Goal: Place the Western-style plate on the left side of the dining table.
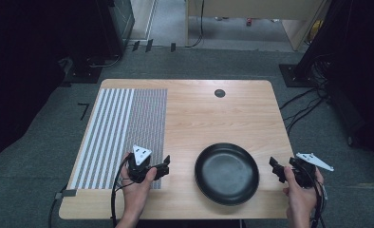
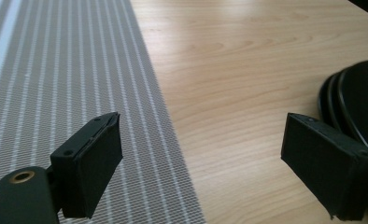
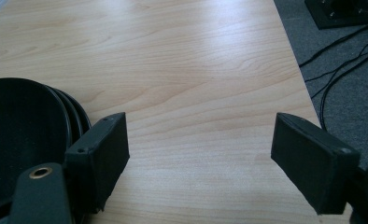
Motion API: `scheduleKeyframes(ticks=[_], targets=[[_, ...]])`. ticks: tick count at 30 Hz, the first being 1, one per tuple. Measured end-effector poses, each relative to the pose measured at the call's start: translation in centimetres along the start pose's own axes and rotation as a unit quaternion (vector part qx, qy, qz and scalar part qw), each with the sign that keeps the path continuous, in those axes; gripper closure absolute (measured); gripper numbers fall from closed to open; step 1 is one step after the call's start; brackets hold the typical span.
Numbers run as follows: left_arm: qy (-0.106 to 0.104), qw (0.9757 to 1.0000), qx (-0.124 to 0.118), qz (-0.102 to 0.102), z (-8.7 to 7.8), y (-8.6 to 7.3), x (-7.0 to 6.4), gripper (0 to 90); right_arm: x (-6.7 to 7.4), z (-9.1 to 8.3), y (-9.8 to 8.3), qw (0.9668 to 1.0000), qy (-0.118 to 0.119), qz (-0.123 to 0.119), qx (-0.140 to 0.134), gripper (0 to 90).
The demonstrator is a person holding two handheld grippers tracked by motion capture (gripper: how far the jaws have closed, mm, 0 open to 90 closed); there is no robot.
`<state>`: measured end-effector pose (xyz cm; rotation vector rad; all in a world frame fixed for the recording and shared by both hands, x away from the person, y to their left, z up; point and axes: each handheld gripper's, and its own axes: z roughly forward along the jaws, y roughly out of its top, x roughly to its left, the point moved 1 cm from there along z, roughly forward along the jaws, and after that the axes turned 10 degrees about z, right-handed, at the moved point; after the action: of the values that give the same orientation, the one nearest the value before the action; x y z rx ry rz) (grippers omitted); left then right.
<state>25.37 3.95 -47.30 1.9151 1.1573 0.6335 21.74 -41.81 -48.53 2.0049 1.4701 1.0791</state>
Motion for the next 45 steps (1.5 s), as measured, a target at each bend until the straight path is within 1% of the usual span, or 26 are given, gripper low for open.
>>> scheduleKeyframes(ticks=[3,5,8,9,10,12,13,15,21,23,27,29,31,33,35,38,40,43,45], targets=[[-0.009,1.0000,0.004,0.003,0.4,-0.1,-1.0,12.1,0.2,-0.1,0.0,1.0000,0.001,0.000,-0.003,19.8],[-0.014,0.9999,0.006,0.005,0.5,-0.1,-1.4,12.2,0.4,0.0,-0.1,1.0000,0.001,-0.003,-0.003,19.8],[-0.029,0.9996,0.006,0.004,0.7,0.0,-2.0,12.2,0.7,0.2,-0.2,1.0000,0.000,-0.009,-0.001,20.5],[-0.029,0.9996,0.006,0.004,0.7,0.0,-2.0,12.2,0.8,0.2,-0.2,1.0000,0.001,-0.009,-0.001,20.8],[-0.040,0.9992,0.005,0.003,0.8,0.0,-2.5,12.2,1.0,0.3,-0.2,0.9999,0.002,-0.010,0.000,21.4],[-0.048,0.9988,0.005,0.003,1.0,0.0,-2.9,12.1,1.2,0.4,-0.3,0.9999,0.001,-0.011,0.000,21.9],[-0.056,0.9984,0.007,0.002,1.0,0.0,-3.2,12.1,1.3,0.4,-0.3,0.9999,0.001,-0.011,-0.001,22.6],[-0.062,0.9981,0.006,0.002,1.1,0.0,-3.6,12.2,1.6,0.4,-0.3,0.9999,0.007,-0.009,-0.003,24.3],[-0.071,0.9974,0.006,0.006,1.1,0.1,-4.5,12.7,2.1,0.5,-0.4,0.9997,0.016,-0.015,-0.005,29.5],[-0.075,0.9972,0.005,0.007,1.1,0.1,-4.8,13.3,2.3,0.6,-0.5,0.9997,0.020,-0.011,-0.003,31.8],[-0.085,0.9963,0.006,0.010,1.2,0.0,-5.5,13.8,2.5,0.6,-0.5,0.9995,0.029,-0.014,-0.007,37.1],[-0.092,0.9957,0.005,0.009,1.2,0.1,-5.8,14.0,2.7,0.6,-0.6,0.9993,0.034,-0.016,-0.004,40.6],[-0.097,0.9952,0.005,0.009,1.2,0.1,-6.0,14.3,3.0,0.7,-0.8,0.9986,0.045,-0.027,0.002,45.3],[-0.103,0.9946,0.004,0.012,1.2,0.0,-6.2,15.0,3.3,0.7,-0.9,0.9981,0.054,-0.028,0.008,49.6],[-0.107,0.9942,0.003,0.011,1.2,0.0,-6.4,18.7,3.6,0.7,-1.1,0.9973,0.067,-0.027,0.009,54.6],[-0.111,0.9938,0.001,0.014,1.2,0.0,-6.7,23.0,4.1,0.7,-1.3,0.9962,0.076,-0.040,0.009,60.2],[-0.115,0.9933,0.000,0.014,1.1,-0.1,-6.9,24.3,4.3,0.8,-1.6,0.9955,0.087,-0.038,0.004,61.9],[-0.118,0.9929,-0.004,0.015,1.0,-0.2,-7.2,27.0,4.5,1.0,-1.9,0.9953,0.091,-0.033,0.005,63.4],[-0.119,0.9927,-0.006,0.017,1.0,-0.2,-7.4,29.0,4.5,1.1,-2.0,0.9951,0.095,-0.025,0.009,63.8]])
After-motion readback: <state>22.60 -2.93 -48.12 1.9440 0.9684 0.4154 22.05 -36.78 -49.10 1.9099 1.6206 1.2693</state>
